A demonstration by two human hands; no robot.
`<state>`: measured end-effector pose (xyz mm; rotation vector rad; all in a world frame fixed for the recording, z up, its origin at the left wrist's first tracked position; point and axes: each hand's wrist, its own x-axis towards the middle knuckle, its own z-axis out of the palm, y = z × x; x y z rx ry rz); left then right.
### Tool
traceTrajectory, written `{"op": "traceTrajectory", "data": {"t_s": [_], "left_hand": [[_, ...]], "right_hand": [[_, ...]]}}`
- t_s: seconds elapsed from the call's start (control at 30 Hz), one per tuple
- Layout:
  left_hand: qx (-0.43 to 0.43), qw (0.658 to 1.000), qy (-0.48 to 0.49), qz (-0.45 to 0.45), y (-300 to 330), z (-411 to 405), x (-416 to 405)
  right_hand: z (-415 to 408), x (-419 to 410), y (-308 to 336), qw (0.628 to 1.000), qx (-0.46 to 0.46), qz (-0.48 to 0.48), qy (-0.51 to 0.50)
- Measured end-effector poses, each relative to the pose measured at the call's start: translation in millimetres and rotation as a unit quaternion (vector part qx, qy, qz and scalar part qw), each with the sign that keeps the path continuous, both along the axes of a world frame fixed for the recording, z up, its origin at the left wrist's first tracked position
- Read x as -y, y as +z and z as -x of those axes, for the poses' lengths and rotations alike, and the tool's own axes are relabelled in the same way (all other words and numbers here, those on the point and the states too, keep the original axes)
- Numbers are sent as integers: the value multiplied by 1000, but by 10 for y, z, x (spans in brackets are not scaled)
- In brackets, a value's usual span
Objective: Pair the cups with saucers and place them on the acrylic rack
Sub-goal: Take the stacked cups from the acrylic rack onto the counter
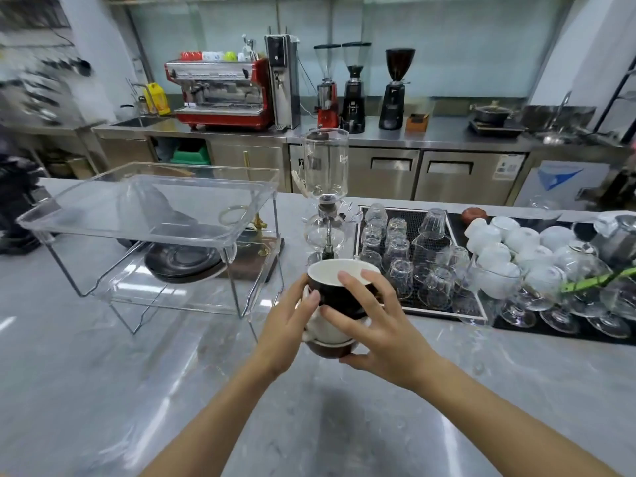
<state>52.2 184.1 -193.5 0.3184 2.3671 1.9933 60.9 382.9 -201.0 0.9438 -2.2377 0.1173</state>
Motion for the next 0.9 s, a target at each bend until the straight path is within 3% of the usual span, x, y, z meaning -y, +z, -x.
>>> {"op": "traceTrajectory", "data": {"t_s": [0.3,0.9], "left_hand": [[13,1000,1,-3,-419,98,-29],[-11,1000,14,-3,-600,279,-65]], "right_hand": [[133,-40,-436,1000,28,10,2],[340,-39,-545,999,-13,25,18]]}}
